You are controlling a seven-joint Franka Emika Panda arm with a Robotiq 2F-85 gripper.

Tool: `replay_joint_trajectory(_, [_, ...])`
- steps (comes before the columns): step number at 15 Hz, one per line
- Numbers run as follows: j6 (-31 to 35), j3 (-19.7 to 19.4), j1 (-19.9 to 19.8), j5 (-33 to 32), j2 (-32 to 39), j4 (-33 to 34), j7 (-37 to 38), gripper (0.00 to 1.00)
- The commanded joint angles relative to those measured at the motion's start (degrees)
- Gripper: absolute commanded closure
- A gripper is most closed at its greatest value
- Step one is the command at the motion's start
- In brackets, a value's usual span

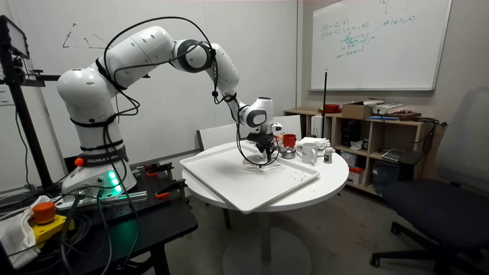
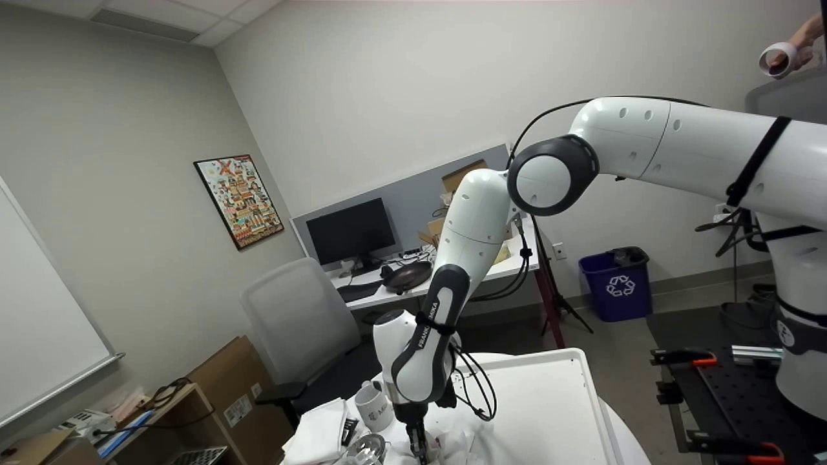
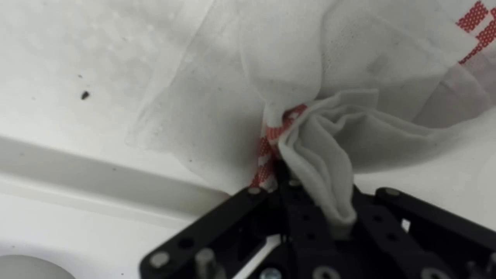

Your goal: Pick up the white towel and wipe the the white tray.

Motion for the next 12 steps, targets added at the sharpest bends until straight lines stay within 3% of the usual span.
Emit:
replay_joint_trajectory(1, [1.91,1.3,-3.33,0.97,-1.84,-3.09,-1.01,0.98])
replay_joint_trajectory(12, [2.65,2.78,-10.48,2.28,-1.88,-3.56,-2.38,0.98])
